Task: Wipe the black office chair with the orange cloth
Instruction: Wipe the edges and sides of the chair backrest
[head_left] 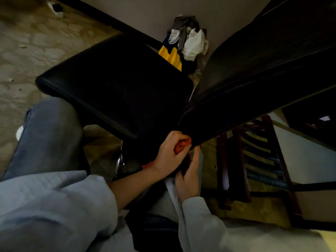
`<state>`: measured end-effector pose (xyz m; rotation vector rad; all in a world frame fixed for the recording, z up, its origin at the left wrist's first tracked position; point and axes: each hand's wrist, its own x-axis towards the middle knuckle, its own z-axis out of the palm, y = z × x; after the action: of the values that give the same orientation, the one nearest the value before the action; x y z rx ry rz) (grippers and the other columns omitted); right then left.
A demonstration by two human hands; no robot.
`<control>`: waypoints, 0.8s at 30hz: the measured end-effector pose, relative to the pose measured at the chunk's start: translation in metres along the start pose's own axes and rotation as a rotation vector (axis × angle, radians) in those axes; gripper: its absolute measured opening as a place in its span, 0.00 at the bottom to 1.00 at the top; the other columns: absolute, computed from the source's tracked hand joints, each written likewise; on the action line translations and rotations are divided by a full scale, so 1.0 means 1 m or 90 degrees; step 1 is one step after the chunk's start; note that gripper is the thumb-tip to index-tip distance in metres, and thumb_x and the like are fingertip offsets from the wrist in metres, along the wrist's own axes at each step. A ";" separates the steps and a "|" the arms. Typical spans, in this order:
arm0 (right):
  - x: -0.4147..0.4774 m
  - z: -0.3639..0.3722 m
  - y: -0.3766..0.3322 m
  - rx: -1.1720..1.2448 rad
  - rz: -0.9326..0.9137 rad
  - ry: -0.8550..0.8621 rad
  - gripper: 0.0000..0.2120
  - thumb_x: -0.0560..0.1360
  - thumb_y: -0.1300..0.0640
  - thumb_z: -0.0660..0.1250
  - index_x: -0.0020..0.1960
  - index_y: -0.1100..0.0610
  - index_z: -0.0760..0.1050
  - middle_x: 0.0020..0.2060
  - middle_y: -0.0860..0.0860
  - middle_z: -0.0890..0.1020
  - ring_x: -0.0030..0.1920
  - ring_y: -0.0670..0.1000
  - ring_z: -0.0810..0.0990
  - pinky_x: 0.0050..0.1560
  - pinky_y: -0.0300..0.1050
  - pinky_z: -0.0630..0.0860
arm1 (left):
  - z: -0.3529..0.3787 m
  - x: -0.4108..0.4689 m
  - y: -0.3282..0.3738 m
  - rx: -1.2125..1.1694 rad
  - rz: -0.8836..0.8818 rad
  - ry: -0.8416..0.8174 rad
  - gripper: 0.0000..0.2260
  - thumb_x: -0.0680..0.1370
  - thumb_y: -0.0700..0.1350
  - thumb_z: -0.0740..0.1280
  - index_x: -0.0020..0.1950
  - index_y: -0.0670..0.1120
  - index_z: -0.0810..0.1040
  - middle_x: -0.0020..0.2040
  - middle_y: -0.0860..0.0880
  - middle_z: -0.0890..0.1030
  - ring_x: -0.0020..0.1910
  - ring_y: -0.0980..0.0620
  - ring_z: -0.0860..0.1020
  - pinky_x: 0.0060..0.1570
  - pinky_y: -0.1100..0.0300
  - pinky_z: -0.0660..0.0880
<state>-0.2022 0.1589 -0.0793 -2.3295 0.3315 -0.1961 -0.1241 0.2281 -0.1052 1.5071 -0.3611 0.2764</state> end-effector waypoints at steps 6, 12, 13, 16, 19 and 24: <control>0.003 0.003 0.003 0.005 -0.015 -0.027 0.46 0.71 0.65 0.60 0.70 0.31 0.36 0.76 0.50 0.54 0.74 0.48 0.60 0.70 0.47 0.65 | 0.002 -0.003 -0.005 -0.019 0.006 -0.020 0.10 0.75 0.44 0.67 0.51 0.39 0.80 0.51 0.51 0.75 0.49 0.64 0.75 0.50 0.68 0.73; 0.005 0.006 0.005 -0.015 -0.016 -0.041 0.47 0.74 0.69 0.61 0.70 0.35 0.33 0.77 0.52 0.49 0.73 0.40 0.54 0.68 0.30 0.57 | -0.010 -0.013 -0.033 -0.022 -0.047 -0.088 0.10 0.75 0.45 0.68 0.50 0.39 0.79 0.50 0.50 0.75 0.48 0.60 0.76 0.48 0.65 0.74; 0.005 0.007 0.005 -0.019 -0.014 -0.046 0.47 0.74 0.69 0.61 0.69 0.35 0.32 0.77 0.52 0.48 0.74 0.41 0.53 0.68 0.30 0.57 | -0.012 -0.015 -0.038 -0.015 -0.055 -0.102 0.09 0.75 0.44 0.68 0.49 0.39 0.78 0.49 0.49 0.75 0.48 0.59 0.76 0.48 0.64 0.75; 0.005 0.007 0.005 -0.037 -0.013 -0.060 0.48 0.74 0.68 0.62 0.68 0.35 0.30 0.77 0.53 0.47 0.74 0.44 0.53 0.70 0.36 0.57 | -0.019 -0.017 -0.049 0.010 -0.086 -0.150 0.06 0.75 0.42 0.68 0.48 0.39 0.77 0.48 0.48 0.75 0.47 0.55 0.76 0.48 0.60 0.75; 0.004 0.007 0.005 -0.056 -0.014 -0.066 0.48 0.74 0.67 0.64 0.67 0.35 0.30 0.77 0.52 0.46 0.71 0.40 0.54 0.68 0.33 0.55 | -0.025 -0.017 -0.058 0.033 -0.140 -0.190 0.04 0.75 0.39 0.69 0.48 0.41 0.77 0.47 0.48 0.75 0.45 0.54 0.76 0.47 0.58 0.74; 0.003 0.010 0.005 -0.031 0.011 -0.054 0.48 0.73 0.68 0.65 0.70 0.40 0.33 0.75 0.53 0.57 0.73 0.46 0.60 0.72 0.44 0.62 | -0.025 -0.022 -0.050 0.045 -0.141 -0.024 0.04 0.75 0.39 0.68 0.48 0.42 0.78 0.44 0.53 0.74 0.44 0.64 0.74 0.44 0.65 0.71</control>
<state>-0.1982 0.1617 -0.0892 -2.3737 0.3165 -0.0820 -0.1228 0.2517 -0.1607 1.6083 -0.2133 0.0873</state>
